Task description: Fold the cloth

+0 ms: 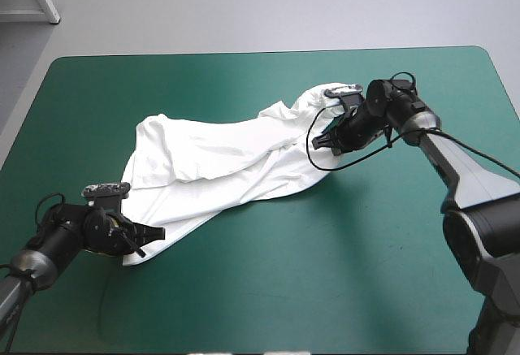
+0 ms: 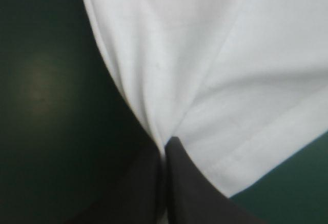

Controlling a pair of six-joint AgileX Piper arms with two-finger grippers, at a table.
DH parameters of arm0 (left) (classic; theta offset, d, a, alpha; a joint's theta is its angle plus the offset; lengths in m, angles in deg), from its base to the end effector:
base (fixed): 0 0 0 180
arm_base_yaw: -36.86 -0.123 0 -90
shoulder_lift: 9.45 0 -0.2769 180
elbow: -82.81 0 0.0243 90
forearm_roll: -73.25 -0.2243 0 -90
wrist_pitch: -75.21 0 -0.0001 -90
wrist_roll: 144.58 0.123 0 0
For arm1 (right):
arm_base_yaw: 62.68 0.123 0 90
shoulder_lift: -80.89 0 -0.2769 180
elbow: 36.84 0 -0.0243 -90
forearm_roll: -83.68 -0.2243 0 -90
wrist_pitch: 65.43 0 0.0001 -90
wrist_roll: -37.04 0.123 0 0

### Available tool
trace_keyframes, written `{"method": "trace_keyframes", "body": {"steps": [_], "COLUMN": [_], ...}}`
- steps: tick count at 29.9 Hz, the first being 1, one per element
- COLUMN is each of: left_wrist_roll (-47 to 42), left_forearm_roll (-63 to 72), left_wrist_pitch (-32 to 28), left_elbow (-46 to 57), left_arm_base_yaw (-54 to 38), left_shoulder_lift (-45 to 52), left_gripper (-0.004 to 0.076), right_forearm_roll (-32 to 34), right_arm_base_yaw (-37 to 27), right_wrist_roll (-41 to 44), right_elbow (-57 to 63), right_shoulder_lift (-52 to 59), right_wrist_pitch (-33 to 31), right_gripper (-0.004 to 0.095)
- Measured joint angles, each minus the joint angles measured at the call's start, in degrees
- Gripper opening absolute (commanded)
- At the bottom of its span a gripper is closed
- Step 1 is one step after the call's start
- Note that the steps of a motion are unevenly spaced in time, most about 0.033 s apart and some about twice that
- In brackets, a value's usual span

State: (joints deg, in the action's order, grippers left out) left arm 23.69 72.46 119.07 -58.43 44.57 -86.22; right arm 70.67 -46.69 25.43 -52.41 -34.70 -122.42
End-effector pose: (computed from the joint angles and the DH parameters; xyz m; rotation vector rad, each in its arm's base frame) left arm 0.1911 -0.0247 0.2027 -0.0862 2.7830 -0.0699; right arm 0.3715 0.1306 0.2470 -0.5382 2.6797 0.3166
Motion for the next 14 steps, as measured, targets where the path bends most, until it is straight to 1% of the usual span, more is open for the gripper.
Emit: {"method": "trace_keyframes", "body": {"steps": [4, 8, 11, 14], "left_wrist_roll": [2.3, 6.5, 8.8, 10.1], "left_forearm_roll": [-2.8, -3.8, -4.8, -7.1], "left_wrist_pitch": [9.7, 19.1, 23.7, 25.9], "left_elbow": [-12.5, -30.3, -43.9, -54.6], "left_arm_base_yaw": [0.0, 0.0, 0.0, 0.1], "left_shoulder_lift": [5.0, 7.1, 7.2, 7.3], "left_gripper": [-0.0010, -0.0010, -0.0010, -0.0010], "right_forearm_roll": [2.6, 6.7, 9.6, 13.4], "right_arm_base_yaw": [0.2, 0.3, 0.3, 0.3], "right_wrist_roll": [2.8, 5.9, 8.1, 9.7], "right_elbow": [-2.3, -7.5, -12.4, -18.0], "right_shoulder_lift": [9.2, 17.6, 22.6, 27.1], "right_wrist_pitch": [-0.9, -2.6, -3.6, -4.8], "right_gripper": [-0.0015, -0.0015, -0.0015, -0.0015]}}
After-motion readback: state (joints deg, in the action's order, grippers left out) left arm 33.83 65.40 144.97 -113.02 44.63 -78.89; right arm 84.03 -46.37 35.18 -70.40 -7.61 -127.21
